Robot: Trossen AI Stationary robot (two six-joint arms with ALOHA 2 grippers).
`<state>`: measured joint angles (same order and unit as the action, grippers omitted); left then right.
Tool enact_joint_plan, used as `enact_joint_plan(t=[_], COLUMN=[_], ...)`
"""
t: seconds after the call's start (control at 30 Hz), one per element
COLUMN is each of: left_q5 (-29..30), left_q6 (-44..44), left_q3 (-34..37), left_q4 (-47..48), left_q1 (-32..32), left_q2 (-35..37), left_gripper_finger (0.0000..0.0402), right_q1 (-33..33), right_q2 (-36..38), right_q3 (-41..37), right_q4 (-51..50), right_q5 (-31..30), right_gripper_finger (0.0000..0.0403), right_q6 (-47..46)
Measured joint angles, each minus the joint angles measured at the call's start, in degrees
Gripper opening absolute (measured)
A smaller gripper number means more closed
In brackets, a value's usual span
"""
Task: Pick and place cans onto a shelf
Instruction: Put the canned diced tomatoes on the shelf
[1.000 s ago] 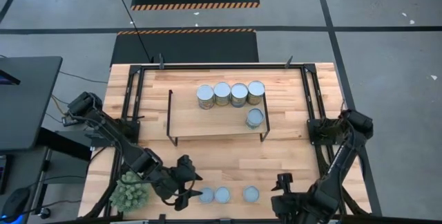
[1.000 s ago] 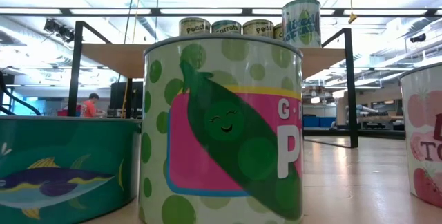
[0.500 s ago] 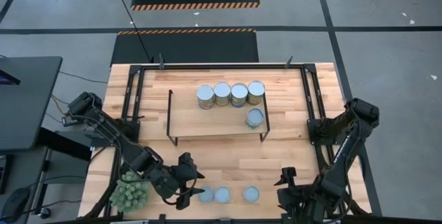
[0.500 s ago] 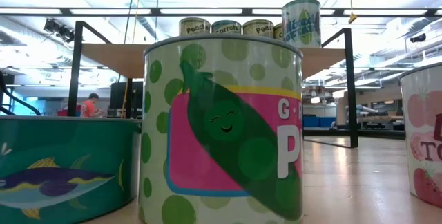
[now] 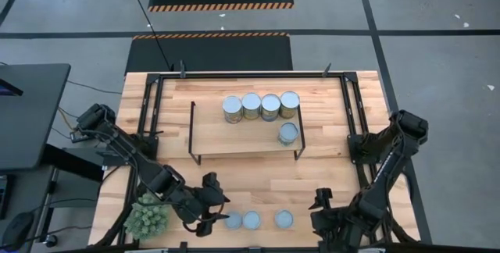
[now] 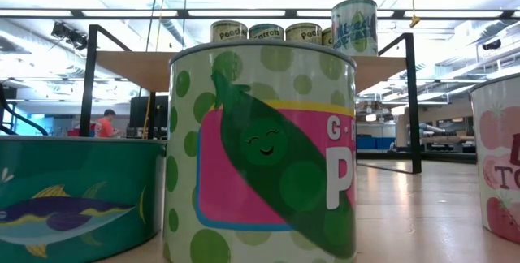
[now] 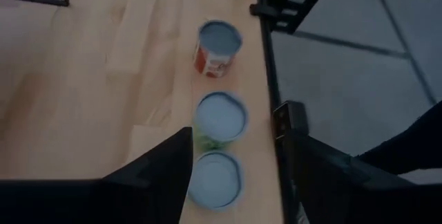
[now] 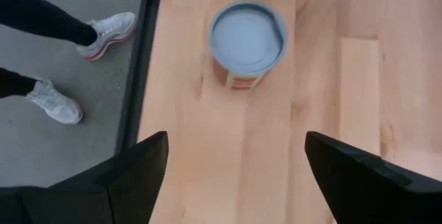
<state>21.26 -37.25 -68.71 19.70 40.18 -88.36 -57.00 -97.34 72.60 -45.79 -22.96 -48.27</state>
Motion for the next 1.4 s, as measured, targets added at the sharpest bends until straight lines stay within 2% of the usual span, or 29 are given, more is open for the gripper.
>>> enact_joint_plan(t=[0.33,0.57,0.73,0.93,1.23,1.4], left_q5=[0.28,-1.79,-2.52,-2.47,-1.05,-0.96], left_q6=[0.62,0.48,-2.77,-4.31,-4.06,-4.05], left_q3=[-0.04,-0.04,-0.04,-0.02,-0.02,-0.02], left_q4=[10.45,3.64,0.22,-0.66,-3.34,-3.37], left_q1=[-0.8,-0.8,-0.78,-0.8,-0.8,-0.8], left_q2=[-1.9,-6.63,-8.15,-8.13,-8.11,-8.1], left_gripper_finger=[0.0256,0.0254,0.0254,0.0254,0.0254,0.0254], right_q1=[2.09,4.2,6.27,8.74,9.88,9.24], right_q2=[-0.04,-0.08,-0.09,-0.13,-0.13,-0.13], right_q3=[-1.51,-8.87,-12.79,-14.29,-14.29,-14.29], right_q4=[2.43,23.66,31.17,32.52,33.34,33.31], right_q5=[-0.41,-1.2,-3.08,-1.72,1.88,1.68], right_gripper_finger=[0.0348,0.0348,0.0348,0.0357,0.0397,0.0396], right_q6=[4.11,13.84,16.83,15.45,16.4,18.78])
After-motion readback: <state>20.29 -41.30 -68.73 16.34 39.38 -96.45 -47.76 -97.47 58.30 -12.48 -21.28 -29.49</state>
